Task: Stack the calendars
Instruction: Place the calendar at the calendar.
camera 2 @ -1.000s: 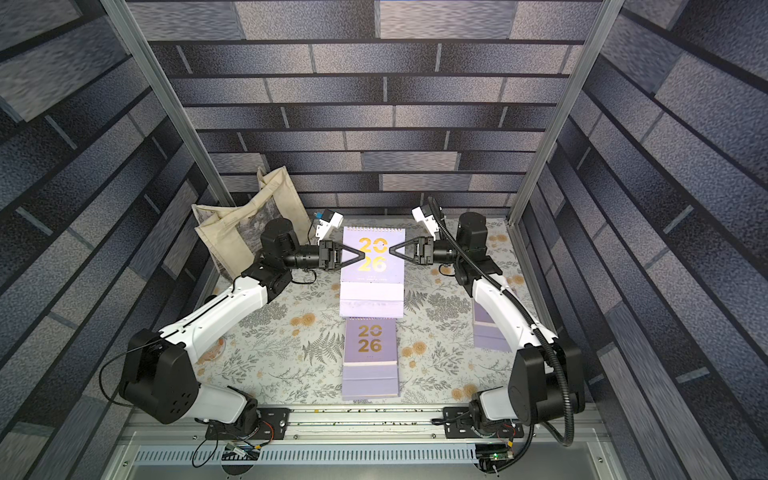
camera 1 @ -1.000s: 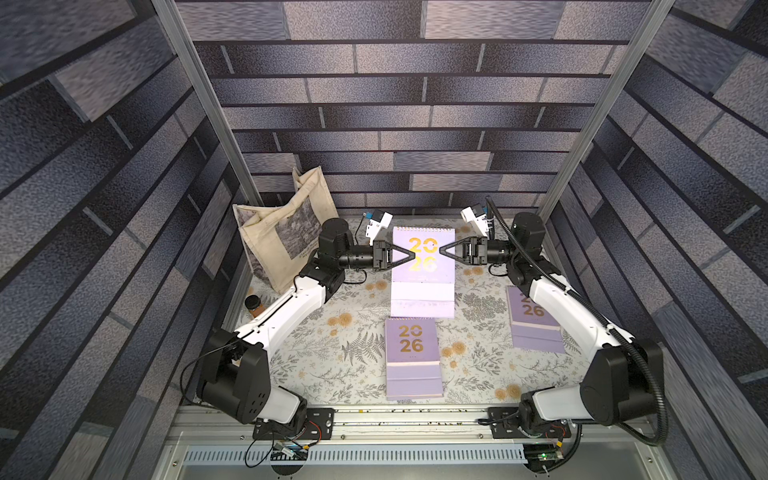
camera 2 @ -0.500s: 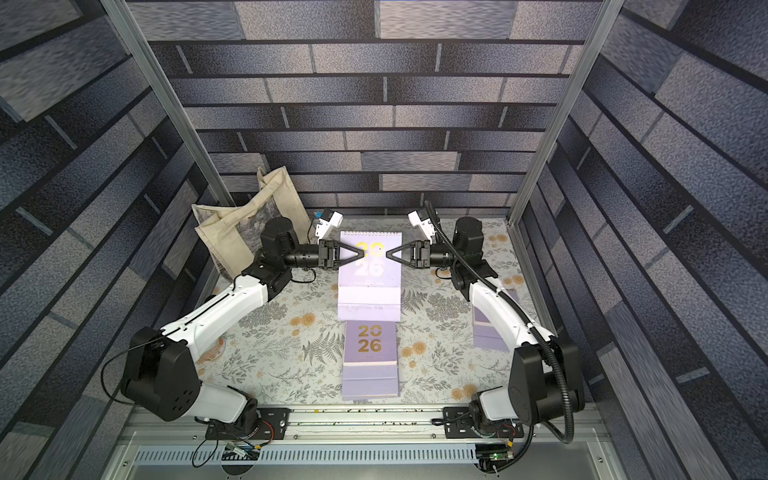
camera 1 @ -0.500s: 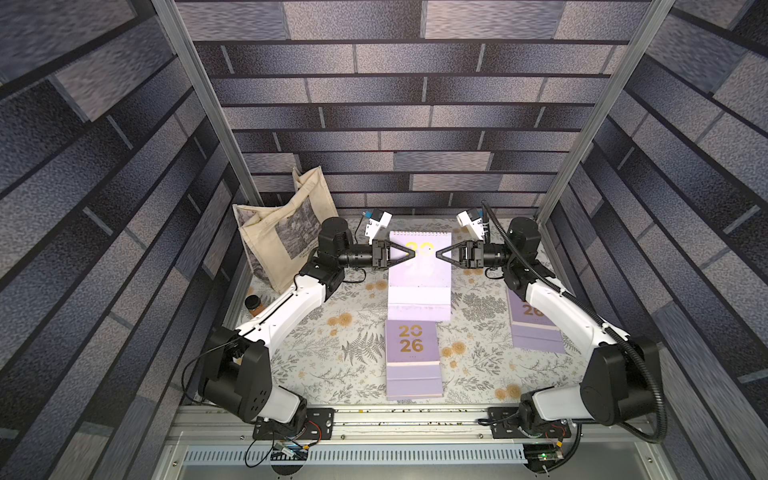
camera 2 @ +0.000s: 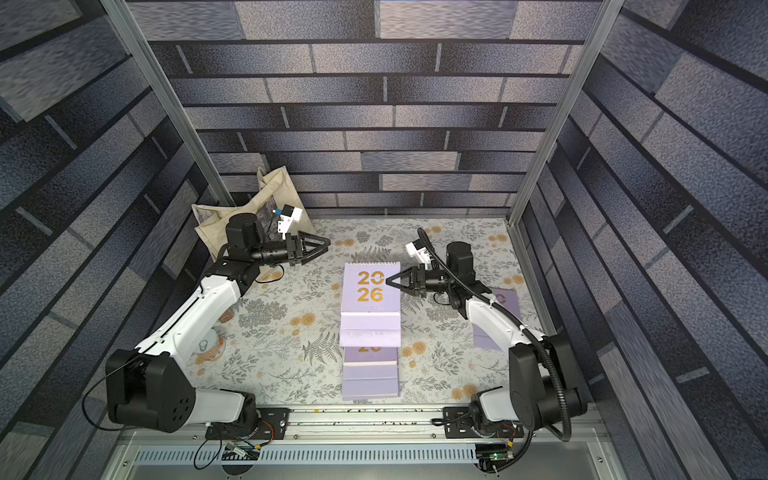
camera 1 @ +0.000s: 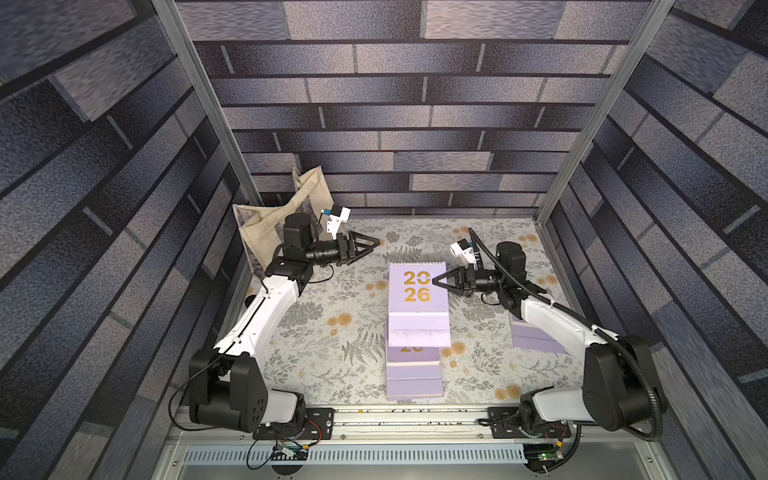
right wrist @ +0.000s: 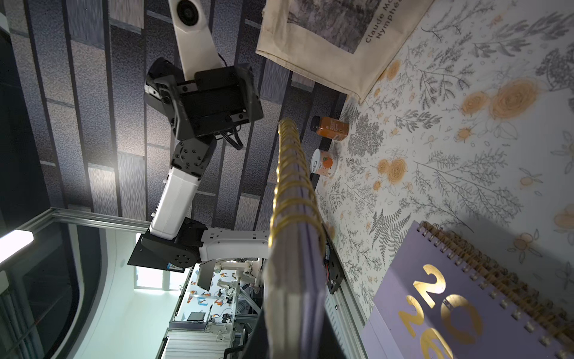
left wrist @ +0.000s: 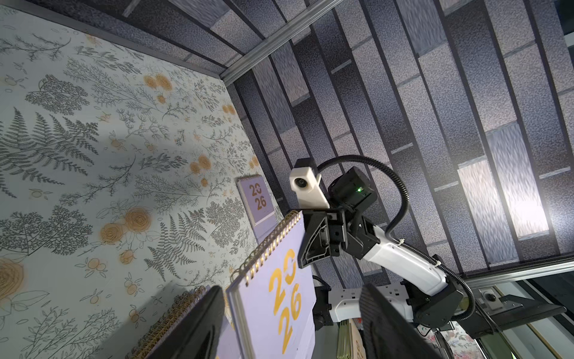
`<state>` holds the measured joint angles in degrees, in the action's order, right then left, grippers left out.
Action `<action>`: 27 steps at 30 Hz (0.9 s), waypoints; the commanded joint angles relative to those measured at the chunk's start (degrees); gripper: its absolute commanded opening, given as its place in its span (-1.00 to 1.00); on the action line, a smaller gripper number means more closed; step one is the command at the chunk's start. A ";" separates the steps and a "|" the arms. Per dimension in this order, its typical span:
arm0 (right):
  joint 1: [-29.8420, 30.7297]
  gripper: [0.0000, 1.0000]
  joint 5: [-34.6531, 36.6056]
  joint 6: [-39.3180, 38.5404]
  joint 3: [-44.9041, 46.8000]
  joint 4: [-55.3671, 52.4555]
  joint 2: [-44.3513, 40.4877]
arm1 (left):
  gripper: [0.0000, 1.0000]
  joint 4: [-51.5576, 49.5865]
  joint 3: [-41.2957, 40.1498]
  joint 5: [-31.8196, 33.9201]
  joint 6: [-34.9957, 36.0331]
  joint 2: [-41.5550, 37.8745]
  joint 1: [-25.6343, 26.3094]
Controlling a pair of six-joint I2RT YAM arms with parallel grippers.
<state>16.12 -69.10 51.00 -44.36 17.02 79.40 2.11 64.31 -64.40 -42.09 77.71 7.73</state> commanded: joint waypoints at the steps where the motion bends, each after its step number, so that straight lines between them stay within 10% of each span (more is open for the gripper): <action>1: 0.58 -1.00 0.57 0.67 3.60 -0.93 -1.26 | 0.43 -2.62 -0.79 -1.16 3.00 -1.29 -0.57; 27: 7.76 -1.00 7.11 -3.12 12.86 -1.46 3.34 | 0.42 2.20 -0.92 -1.99 0.88 2.53 1.27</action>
<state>23.18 -61.60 49.45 -31.73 14.31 82.17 2.66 63.40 -64.75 -40.93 79.83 8.93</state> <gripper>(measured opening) 0.140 0.709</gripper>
